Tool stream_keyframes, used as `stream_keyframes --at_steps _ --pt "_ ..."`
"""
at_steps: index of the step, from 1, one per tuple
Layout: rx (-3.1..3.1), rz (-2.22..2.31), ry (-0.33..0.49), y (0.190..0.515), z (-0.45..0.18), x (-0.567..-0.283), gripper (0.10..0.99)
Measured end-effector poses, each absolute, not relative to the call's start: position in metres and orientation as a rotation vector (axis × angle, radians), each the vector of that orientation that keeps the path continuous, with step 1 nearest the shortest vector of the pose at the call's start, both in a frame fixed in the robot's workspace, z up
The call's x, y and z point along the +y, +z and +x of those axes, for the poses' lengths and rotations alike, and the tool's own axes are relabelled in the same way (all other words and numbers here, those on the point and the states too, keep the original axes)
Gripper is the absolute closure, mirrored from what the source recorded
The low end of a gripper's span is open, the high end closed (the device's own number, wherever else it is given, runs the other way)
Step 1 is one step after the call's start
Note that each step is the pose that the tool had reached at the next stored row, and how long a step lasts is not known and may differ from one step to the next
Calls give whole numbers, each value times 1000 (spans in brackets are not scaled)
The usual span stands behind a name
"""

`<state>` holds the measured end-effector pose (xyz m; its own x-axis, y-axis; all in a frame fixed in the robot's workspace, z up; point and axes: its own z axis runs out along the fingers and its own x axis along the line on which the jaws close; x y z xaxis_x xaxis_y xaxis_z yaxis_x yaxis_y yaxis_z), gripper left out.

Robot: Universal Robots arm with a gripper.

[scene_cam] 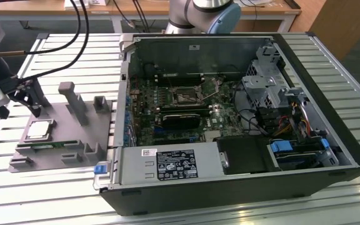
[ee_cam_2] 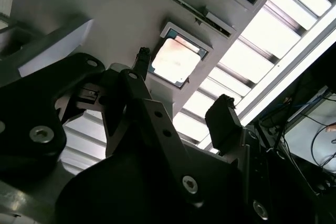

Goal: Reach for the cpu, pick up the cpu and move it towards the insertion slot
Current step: 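Pick up the cpu and move it towards the insertion slot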

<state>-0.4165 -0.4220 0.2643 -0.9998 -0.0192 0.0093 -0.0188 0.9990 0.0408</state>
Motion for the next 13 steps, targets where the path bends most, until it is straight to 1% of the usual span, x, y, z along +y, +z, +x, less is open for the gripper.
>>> stream_keyframes --at_steps 4,5,13 --pt "-3131 30 -64 257 -417 -422 369" --pt "-3131 30 -64 255 -417 -422 310" --pt "-3130 30 -64 241 -417 -422 310"
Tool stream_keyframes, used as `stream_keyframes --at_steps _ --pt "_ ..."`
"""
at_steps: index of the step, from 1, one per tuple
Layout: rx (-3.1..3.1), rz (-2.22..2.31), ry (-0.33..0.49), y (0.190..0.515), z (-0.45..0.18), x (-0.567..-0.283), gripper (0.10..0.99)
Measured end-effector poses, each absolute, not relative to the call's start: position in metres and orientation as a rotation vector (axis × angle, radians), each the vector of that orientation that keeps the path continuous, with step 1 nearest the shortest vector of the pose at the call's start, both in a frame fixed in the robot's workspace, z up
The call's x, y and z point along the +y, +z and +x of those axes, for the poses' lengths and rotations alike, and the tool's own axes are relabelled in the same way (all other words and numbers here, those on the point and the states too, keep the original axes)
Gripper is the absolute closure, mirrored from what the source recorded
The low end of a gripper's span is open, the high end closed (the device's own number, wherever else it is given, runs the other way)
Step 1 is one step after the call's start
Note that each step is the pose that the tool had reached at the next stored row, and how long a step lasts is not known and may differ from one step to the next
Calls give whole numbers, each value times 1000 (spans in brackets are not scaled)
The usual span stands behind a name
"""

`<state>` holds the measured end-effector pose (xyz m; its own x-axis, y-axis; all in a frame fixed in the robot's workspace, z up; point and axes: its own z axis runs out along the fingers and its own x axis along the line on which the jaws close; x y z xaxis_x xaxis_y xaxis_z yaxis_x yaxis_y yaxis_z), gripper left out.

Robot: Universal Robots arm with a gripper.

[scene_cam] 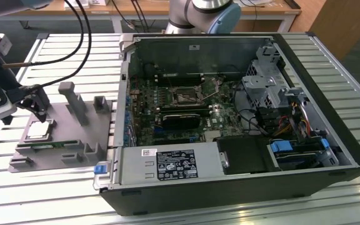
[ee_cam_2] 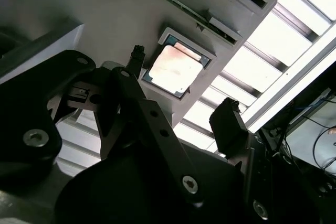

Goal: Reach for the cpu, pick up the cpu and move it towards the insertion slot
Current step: 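Pick up the cpu and move it towards the insertion slot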

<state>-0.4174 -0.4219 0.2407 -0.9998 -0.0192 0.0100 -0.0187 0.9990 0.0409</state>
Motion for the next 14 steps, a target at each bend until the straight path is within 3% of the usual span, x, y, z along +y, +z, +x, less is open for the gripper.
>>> stream_keyframes --at_steps 14 --pt "-3131 30 -66 217 -417 -422 310"
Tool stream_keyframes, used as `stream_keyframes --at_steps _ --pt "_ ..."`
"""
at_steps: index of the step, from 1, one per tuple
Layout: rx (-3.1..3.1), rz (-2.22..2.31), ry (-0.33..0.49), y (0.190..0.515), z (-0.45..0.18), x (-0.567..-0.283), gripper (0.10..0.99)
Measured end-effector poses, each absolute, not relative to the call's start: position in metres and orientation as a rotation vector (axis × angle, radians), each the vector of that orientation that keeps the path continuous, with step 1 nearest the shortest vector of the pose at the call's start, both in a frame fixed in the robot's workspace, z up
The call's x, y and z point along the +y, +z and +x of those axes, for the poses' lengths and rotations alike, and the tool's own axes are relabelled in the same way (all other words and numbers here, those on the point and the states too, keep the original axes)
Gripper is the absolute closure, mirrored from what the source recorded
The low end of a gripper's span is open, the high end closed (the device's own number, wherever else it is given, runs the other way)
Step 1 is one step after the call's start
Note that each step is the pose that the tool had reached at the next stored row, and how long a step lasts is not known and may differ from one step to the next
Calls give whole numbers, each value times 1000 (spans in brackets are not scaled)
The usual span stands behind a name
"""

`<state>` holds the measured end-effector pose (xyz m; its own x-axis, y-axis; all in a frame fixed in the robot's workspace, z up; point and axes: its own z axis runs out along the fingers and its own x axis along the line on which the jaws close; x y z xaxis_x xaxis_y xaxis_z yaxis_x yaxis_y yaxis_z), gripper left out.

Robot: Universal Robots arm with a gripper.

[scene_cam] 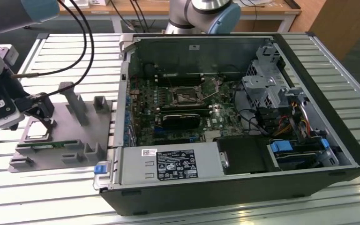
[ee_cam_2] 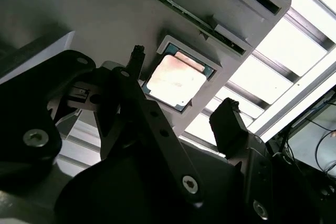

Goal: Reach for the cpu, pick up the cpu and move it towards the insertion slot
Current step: 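Pick up the cpu and move it towards the insertion slot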

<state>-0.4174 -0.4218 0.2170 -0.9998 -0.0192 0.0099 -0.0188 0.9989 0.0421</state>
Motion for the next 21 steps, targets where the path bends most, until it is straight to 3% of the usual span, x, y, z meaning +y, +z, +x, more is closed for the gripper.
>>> stream_keyframes --at_steps 21 --pt "-3131 30 -68 196 -420 -413 310"
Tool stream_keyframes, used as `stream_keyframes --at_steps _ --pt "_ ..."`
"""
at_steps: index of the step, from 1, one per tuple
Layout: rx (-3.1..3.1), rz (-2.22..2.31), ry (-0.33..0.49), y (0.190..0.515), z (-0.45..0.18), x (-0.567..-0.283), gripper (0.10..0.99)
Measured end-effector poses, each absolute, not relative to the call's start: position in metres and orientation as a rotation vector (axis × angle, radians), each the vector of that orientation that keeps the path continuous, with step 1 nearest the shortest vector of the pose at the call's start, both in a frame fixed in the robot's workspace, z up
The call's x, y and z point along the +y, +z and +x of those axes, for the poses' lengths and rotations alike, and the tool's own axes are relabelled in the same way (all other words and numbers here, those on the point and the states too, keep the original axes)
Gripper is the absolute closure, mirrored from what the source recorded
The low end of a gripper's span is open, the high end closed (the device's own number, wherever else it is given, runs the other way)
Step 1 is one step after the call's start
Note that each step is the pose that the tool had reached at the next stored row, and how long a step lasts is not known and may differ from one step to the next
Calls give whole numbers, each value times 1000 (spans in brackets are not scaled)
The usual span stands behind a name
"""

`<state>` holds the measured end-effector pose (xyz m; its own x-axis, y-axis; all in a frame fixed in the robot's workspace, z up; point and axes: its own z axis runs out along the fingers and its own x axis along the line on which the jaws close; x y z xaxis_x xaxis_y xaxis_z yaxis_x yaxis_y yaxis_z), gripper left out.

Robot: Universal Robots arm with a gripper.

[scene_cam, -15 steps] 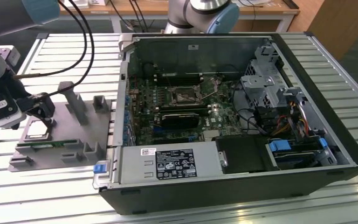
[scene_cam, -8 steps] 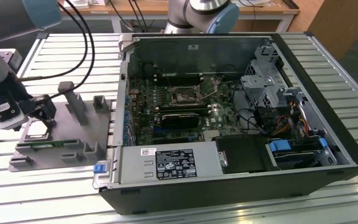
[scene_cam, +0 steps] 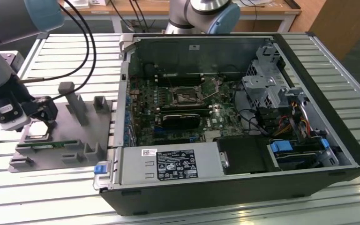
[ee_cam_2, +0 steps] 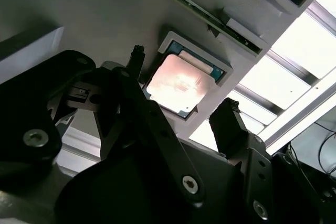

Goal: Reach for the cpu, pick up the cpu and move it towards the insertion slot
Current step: 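Pick up the cpu and move it towards the insertion slot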

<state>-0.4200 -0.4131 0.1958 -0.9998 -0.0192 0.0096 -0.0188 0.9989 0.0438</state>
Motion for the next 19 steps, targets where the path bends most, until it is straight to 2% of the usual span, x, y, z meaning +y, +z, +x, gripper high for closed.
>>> stream_keyframes --at_steps 9,11,12,19 --pt "-3131 29 -68 189 -420 -410 310" --pt "-3131 29 -68 187 -420 -410 322" --pt "-3131 29 -68 187 -421 -410 392" --pt "-3131 29 -68 184 -422 -408 392"
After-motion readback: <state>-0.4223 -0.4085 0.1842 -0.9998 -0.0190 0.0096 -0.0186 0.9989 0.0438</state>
